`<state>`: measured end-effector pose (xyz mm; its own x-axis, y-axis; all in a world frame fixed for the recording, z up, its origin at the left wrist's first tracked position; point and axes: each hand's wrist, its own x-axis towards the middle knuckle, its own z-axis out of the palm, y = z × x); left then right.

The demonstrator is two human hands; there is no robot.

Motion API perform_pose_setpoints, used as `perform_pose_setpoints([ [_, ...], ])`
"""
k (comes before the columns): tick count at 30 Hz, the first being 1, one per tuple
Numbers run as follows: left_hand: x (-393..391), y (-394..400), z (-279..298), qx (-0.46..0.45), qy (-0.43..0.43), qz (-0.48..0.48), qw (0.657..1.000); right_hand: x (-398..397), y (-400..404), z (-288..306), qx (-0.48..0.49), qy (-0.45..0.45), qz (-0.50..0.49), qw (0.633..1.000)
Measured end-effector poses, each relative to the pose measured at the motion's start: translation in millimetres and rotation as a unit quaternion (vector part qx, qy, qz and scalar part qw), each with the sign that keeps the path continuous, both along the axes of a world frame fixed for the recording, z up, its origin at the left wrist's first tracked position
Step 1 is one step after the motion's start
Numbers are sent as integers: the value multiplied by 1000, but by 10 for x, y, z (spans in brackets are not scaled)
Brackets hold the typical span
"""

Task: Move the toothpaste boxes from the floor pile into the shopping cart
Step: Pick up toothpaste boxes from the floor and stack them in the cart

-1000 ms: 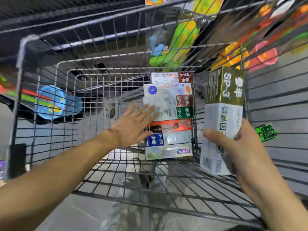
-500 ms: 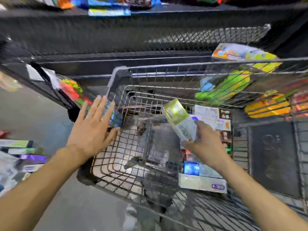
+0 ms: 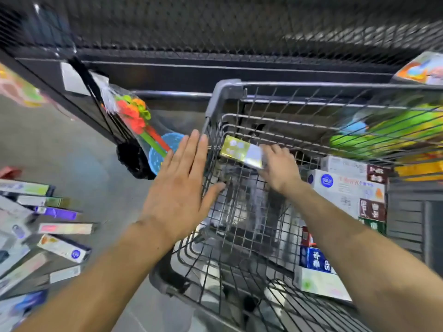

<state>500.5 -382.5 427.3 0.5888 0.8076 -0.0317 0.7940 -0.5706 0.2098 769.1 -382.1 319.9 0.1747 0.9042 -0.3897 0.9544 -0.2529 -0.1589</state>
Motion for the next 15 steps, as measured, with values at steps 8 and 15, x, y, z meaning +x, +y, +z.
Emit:
perform_pose_setpoints([
  [8, 18, 8, 6, -50, -35, 8, 998, 132, 183, -134, 59, -59, 1, 997],
  [15, 30, 43, 64, -48, -10, 8, 999, -53, 107, 199, 51, -46, -6, 998],
])
